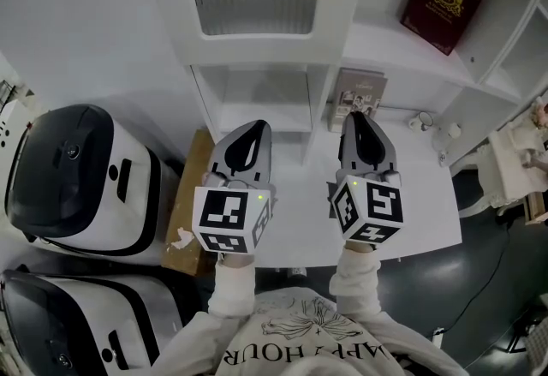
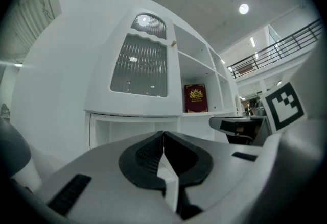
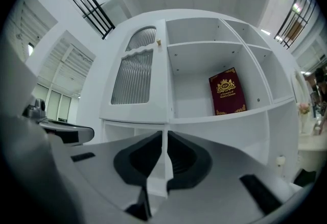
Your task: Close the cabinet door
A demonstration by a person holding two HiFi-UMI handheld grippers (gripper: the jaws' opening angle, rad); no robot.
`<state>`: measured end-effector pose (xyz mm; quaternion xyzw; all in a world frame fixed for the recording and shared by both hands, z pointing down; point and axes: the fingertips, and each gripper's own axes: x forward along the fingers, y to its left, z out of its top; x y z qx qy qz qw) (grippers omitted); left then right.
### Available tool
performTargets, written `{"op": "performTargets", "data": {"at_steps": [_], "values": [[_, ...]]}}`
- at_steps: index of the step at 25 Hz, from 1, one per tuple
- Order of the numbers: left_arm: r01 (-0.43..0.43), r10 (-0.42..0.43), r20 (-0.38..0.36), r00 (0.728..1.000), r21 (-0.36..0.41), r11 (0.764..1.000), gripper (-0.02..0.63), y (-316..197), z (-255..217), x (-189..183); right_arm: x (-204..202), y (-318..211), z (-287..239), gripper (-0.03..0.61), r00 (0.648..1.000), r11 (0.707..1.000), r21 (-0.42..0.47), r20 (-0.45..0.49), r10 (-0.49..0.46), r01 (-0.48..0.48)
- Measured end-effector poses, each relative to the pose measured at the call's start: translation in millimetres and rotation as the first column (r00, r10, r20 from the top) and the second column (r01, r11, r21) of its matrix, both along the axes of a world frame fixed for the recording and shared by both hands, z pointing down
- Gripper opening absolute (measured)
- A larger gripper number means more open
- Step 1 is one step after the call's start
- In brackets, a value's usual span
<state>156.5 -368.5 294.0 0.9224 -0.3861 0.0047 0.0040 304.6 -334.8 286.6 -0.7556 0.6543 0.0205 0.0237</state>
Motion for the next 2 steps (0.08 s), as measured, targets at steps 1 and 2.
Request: {"op": "performTargets", "data": {"at_steps": [1,2], "values": [[0.000,0.000,-0.001,1.000,0.000,1.000,0.005,0.0,0.0,-0.6,-0.4,0.6,0.5,0.032,1.000,1.000,0.000,0.001,0.003,-0.003],[0.000,0.000,-0.002,1.000,0.000,1.000,0.005,0.0,-0.1,-1.2,-0.7,1.1,0.9,0.032,1.000,1.000,0.000,0.003,0.005,-0.005]]}}
